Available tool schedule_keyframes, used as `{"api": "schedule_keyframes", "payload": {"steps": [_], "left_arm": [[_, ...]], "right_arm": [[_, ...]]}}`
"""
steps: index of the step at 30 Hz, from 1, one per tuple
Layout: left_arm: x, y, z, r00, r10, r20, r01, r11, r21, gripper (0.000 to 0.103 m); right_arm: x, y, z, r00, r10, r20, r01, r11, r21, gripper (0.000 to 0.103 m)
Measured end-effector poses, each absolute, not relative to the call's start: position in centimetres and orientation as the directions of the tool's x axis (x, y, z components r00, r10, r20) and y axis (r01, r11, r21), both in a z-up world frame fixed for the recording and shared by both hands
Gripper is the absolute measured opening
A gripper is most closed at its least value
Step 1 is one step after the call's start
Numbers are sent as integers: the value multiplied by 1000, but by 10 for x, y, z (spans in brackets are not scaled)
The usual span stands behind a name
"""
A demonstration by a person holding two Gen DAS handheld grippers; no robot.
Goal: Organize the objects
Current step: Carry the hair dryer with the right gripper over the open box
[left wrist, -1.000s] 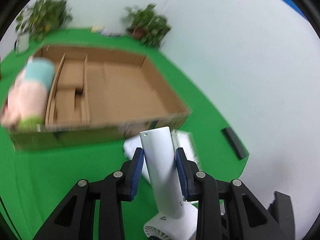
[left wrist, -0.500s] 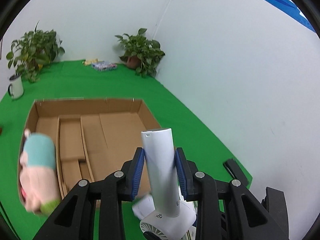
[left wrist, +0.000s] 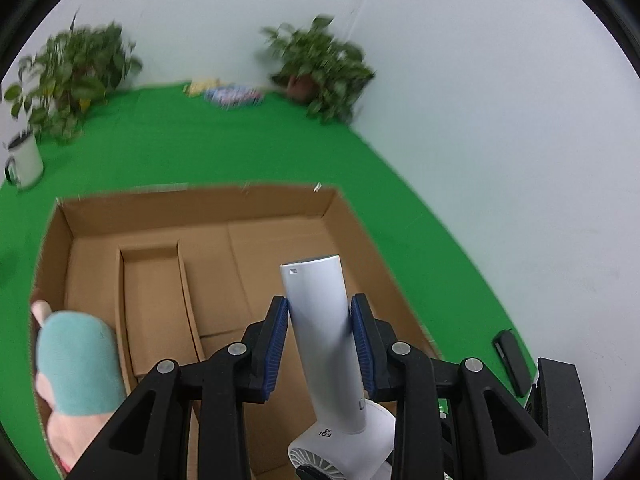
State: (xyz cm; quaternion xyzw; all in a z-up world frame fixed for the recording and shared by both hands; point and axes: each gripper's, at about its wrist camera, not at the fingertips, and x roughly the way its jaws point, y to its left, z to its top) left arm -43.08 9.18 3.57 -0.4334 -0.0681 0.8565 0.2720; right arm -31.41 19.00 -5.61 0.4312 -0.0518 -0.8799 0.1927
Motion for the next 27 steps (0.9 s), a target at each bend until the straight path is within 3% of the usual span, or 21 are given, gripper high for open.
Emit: {"api": "schedule_keyframes", "payload": {"steps": [8,15,19,27], "left_arm": [[-468,80,-47,-359,508,-783,-317,-856,-409,30],[-481,69,-71,-326,493,-806,-278,-865,-417,31],[-472,61,-60,-368,475,-799,-292,-875,-386,33],[-415,28,-24,-521,400,-754,-329,-909,-255,33]], "right_arm": [[-333,182,-101,-411,-396,-821,276,-913,302,54],[-343,175,-109,-319,-411,-854,260,-904,338,55],[-339,179,-106,-298,-457,-838,279,-881,381,62],[-350,206,-93,-328,-488,-809,253,-871,422,63]]}}
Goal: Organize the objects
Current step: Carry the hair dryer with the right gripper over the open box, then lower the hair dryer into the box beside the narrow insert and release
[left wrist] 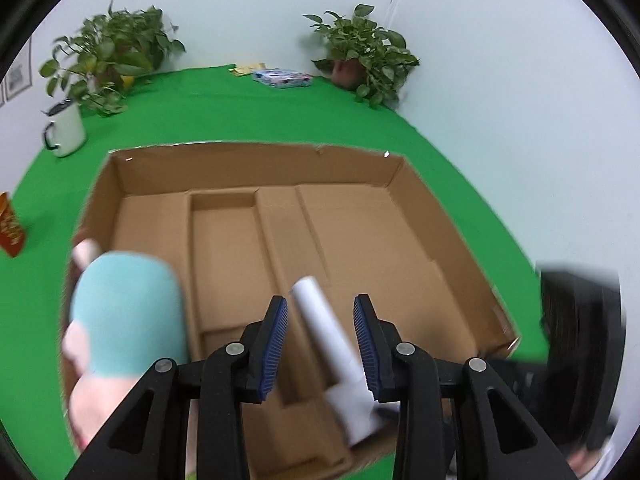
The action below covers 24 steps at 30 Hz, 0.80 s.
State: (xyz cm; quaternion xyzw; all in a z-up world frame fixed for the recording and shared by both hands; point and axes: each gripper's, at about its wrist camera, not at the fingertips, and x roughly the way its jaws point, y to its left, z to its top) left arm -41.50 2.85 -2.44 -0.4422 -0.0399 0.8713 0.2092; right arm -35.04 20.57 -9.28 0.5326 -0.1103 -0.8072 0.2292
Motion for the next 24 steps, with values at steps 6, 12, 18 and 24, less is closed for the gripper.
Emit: {"api": "schedule_keyframes", "payload": {"steps": [6,12,18,24], "left_arm": [[-386,14,-54,-493,350,-797,-274,-931,-240,33],[-367,8,-77,-467,381,-798,-246,-923,-297,33],[-362,3,-78,-484,390,-783,-210,-921,-329,33],[-341,-4,-58,-565,346,-749,-205,-938,-279,38]], "right_arm": [[-381,182,-111,-271,-424,-864,273,-895,353,37],[-377,176,-112,-282,-417,-864,221,-904,365,31],[-380,178,-115,-299,-438,-848,147,-899,412,32],[-347,190,-78,-469,-389,-793,196,-921,336,83]]}}
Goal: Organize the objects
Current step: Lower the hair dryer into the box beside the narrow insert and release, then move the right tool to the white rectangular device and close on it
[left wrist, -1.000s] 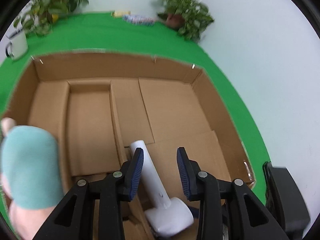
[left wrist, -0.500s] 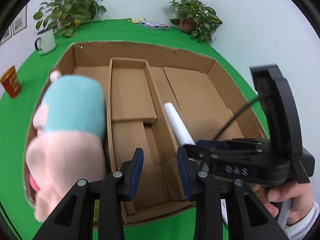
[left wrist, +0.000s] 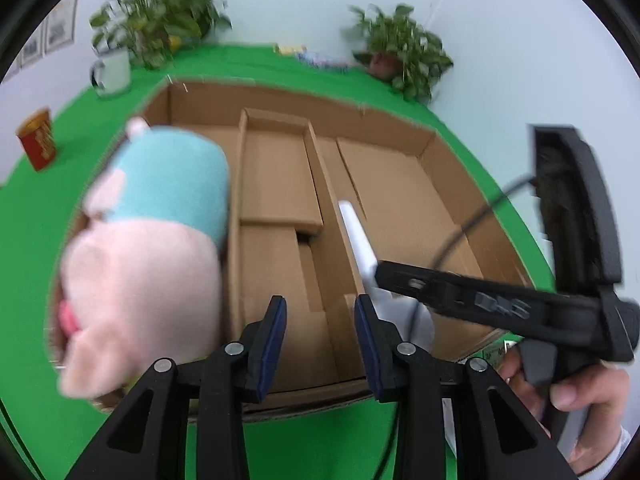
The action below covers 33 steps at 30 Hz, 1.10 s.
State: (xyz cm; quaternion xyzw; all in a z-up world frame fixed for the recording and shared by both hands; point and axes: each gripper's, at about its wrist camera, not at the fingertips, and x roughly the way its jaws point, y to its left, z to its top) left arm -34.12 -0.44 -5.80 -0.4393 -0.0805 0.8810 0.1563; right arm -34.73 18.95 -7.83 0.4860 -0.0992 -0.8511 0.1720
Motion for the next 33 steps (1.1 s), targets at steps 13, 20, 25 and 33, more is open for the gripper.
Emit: {"api": "schedule_keyframes", "payload": {"steps": [13,20,25,33], "left_arm": [[-202,14,-1,-864,186,-468,-187,-981,-45,102],[-166,34,-14,-853,210,-479,-181,-978,-107,102],[-162,38,-27,-847,188,-497,-160,-982,-100,102],[-166,29,-32,-834,171,-525,-141,-985,-97,85]], "right_arm": [[-183,228,-59,-793,-151,-590,162,-986,35,89],[-168,225,-69,-782,-157,-604,183,-983,18,89],[-155,222,-68,-794,-173,-583,208,-978,6,89],[-156,214,-76,-775,-174,-608,217,-976,3,88]]}}
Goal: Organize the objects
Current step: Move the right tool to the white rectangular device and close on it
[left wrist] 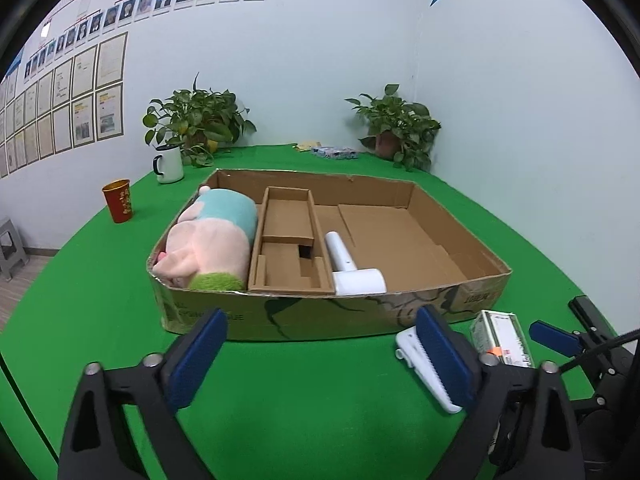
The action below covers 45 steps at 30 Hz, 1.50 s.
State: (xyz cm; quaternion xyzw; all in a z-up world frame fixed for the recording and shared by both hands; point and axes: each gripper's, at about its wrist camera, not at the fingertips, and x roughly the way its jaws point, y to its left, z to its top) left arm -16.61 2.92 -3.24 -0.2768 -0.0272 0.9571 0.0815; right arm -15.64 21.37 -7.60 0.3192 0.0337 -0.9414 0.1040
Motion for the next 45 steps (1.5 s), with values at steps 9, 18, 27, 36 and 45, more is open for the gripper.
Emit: {"api": "schedule_keyframes", "payload": {"steps": [9,18,27,36,45], "left_arm": [[-189,24,-58,-746,187,-639,-151,-982,-111,62],[-186,12,-67,-763,244,-599,-165,-969,-184,92],[-183,-7,-72,-763,230,-604,-130,-970,-206,95],[-197,4,-84,-706,324,-630,-185,-943,-277,95],[-237,31,-102,-578,493,-650,-243,-865,-440,95]], "right_arm": [[-161,212,-92,-727,-218,-651,246,-968,50,44],[-162,206,-100,-634,-360,-684,383,-915,127,93],[-178,201,-123,-574,-328,-750,405,-910,87,93],[-178,263,-122,-580,-240,-778,348,-937,29,93],[-195,219,-131,-529,-304,-793,406,-911,78,86]]}}
